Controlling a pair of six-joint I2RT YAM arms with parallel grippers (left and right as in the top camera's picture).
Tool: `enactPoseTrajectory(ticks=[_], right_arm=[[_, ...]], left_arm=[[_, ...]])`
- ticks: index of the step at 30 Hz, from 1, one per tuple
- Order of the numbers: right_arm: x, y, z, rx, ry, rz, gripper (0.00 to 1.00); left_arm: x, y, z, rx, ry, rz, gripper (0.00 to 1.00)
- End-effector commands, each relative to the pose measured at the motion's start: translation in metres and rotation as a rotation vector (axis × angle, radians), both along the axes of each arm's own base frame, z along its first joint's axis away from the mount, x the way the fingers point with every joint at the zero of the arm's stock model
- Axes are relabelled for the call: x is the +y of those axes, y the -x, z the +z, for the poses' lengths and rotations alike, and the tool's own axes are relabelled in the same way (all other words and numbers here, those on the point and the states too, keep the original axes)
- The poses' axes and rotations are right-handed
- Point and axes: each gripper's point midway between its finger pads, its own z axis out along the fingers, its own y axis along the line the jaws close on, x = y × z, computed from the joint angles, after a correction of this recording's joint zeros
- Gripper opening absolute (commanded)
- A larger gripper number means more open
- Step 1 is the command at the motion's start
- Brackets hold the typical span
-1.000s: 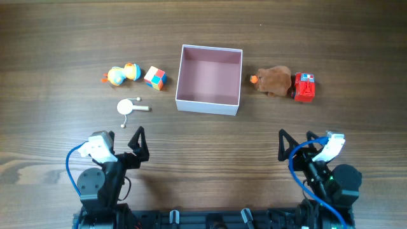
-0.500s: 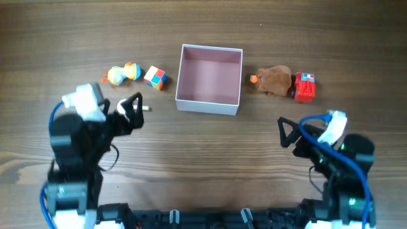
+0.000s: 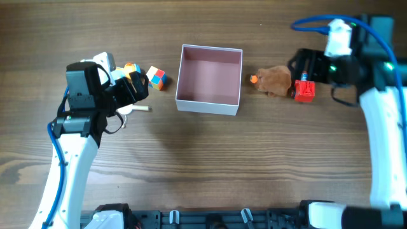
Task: Pack container
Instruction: 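Move right gripper to the brown plush toy and grasp it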
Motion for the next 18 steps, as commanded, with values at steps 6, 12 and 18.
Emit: enactPoseTrajectory(ticks=[6, 12, 18], right_arm=[[0.029, -0.048, -0.067, 0.087, 0.033, 0.068, 1.00], [0.017, -0.052, -0.128, 0.241, 0.089, -0.005, 1.00], [0.019, -0.056, -0.179, 0.345, 0.081, -0.050, 1.00]], left_arm=[[-0.003, -0.007, -0.008, 0.022, -0.009, -0.023, 1.00], [-0.003, -0.007, -0.008, 0.023, -0.009, -0.023, 1.00], [-0.003, -0.007, -0.008, 0.022, -0.009, -0.023, 1.00]])
